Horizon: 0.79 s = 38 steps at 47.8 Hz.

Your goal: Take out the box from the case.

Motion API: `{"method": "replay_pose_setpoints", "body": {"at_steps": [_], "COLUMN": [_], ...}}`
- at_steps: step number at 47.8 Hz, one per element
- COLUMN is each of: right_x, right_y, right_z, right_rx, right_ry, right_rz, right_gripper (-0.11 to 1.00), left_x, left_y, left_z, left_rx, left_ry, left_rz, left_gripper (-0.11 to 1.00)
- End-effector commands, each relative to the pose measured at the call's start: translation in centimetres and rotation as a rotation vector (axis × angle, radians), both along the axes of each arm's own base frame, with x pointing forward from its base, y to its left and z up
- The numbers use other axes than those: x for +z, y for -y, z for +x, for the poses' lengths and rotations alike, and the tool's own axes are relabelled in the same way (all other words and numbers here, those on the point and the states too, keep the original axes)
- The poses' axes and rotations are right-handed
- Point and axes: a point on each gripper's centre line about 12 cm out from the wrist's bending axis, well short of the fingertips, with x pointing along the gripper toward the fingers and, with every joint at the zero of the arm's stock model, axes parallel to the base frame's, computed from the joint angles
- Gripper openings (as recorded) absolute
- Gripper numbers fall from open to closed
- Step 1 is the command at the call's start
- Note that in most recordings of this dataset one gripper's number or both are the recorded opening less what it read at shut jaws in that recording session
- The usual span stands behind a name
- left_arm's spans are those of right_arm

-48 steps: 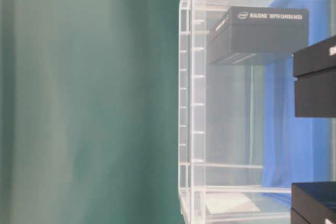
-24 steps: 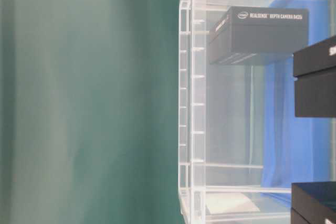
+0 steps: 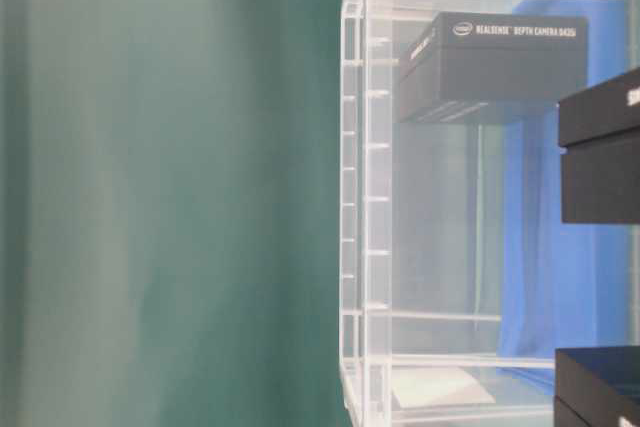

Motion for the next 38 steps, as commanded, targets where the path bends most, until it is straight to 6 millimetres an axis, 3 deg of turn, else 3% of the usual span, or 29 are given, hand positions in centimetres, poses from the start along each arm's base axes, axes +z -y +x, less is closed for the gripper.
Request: {"method": "replay_pose_setpoints", "body": {"at_steps": [1, 38], "right_x": [0.63, 0.67], "right_y": [0.02, 0.11], "right_z": [0.08, 0.32], "right_rx": [-0.004, -0.013], "right_ry": [0.020, 0.019], "right_rz": [-0.006, -0.001], "right_gripper": [0.93, 0.93], "left_x": [0.55, 0.49], "left_y": [-0.90, -1.38], "left_z": [-0.65, -0.67], "left_rx": [0.012, 0.012], "left_ry": [0.016, 0.022], "left_rz": [0.009, 0.014], "left_gripper": [0.95, 0.95]}}
